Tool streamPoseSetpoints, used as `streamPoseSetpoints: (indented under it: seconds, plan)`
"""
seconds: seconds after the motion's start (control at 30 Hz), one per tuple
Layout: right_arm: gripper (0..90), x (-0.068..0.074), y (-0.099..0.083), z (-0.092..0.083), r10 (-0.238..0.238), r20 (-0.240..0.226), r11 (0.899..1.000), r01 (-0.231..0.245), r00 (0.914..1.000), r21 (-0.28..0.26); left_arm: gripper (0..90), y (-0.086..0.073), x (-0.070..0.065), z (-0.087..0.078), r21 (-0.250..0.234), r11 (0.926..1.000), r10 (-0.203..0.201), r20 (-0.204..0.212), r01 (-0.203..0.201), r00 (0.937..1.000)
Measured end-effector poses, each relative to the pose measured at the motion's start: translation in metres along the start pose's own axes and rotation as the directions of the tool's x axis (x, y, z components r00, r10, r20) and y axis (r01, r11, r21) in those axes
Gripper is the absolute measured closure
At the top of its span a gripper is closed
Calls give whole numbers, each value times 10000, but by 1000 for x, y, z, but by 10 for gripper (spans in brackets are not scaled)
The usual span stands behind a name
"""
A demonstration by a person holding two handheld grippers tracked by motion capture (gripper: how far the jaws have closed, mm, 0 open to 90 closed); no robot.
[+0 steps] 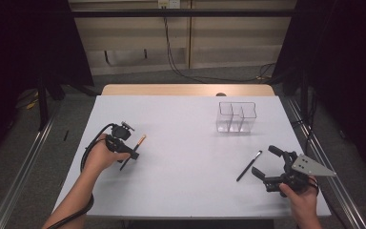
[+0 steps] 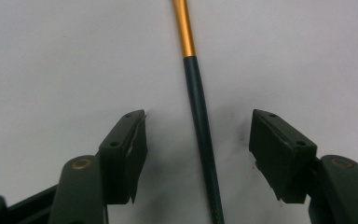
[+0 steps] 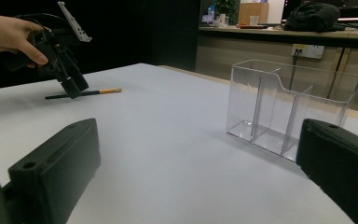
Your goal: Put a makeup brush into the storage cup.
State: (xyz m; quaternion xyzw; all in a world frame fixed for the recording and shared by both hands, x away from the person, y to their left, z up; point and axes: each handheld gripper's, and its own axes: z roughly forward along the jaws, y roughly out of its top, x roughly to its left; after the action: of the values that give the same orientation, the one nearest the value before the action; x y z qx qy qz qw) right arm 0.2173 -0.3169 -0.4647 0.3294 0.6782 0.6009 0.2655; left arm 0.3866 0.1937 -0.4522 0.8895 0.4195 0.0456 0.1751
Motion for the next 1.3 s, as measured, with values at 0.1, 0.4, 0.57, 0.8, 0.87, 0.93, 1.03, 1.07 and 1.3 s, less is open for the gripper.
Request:
streamPoseSetpoints:
  seconds: [0.1,0.4,0.57,0.8,0.87,0.93,1.03,1.07,1.3]
  plan:
    - [0,0,0,0,5,-33,10000,-6,10000,-7,423,0,-1,-1,59,10000,-38,-95,38,9999]
    - [0,0,0,0,-41,-33,10000,41,10000,33,628,3,-5,-2,532,9983,248,-167,-239,9996]
    - [0,0,0,0,-39,-34,10000,39,10000,42,733,5,-10,-2,855,9963,119,-174,-104,9998]
    - [0,0,0,0,-38,-28,10000,38,10000,59,802,7,-12,-2,1233,9919,-304,0,302,9995]
    - [0,0,0,0,-34,-38,10000,34,10000,79,804,8,-11,-1,1321,9897,-558,14,551,9984]
    - [0,0,0,0,-47,-45,10000,47,10000,65,805,10,-10,0,1474,9866,-706,21,695,9975]
    - [0,1,0,1,-94,-67,9999,95,9999,92,814,13,-10,1,1717,9811,-891,-115,897,9960]
    - [0,1,0,1,-87,-73,9999,88,9999,89,821,14,-10,2,1807,9792,-917,-124,924,9957]
    - [0,0,0,1,-77,-55,9999,77,10000,103,842,16,-11,2,1906,9763,-989,-275,1023,9947]
